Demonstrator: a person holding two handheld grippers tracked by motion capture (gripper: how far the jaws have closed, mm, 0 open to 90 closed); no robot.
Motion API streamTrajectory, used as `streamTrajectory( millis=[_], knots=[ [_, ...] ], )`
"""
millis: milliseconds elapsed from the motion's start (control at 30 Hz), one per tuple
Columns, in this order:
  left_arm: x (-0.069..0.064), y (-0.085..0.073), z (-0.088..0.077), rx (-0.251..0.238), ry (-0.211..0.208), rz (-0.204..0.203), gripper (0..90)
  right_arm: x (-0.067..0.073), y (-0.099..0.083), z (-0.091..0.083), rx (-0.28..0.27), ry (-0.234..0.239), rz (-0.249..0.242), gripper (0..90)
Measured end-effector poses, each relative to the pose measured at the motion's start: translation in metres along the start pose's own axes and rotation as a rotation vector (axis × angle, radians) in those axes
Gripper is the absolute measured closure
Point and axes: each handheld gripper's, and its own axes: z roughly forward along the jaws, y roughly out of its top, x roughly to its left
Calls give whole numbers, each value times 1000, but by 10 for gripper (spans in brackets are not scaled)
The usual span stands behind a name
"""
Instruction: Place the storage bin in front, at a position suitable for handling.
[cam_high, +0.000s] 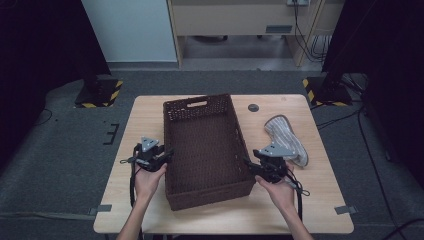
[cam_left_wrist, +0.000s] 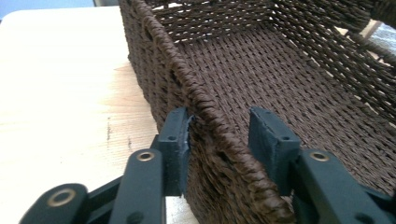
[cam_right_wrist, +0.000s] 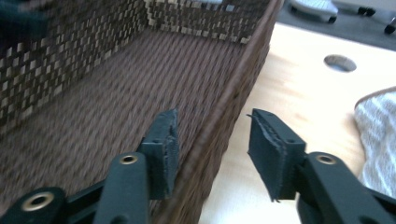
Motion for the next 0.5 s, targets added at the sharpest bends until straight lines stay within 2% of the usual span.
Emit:
streamTrajectory(
  millis=[100,133,267,500],
  knots=[
    [4,2,3,-7,-8,-5,596,-7,5,8,-34,-12,14,490],
    [5,2,4,-10,-14,-10,606,-11,8,15,-45,-11,23,497],
    [13,6,10,-18,-39,-18,614,-15,13,26,-48,-14,26,522],
    [16,9,13,-11,-51,-12,614,-15,20,52,-7,5,21,612]
  ],
)
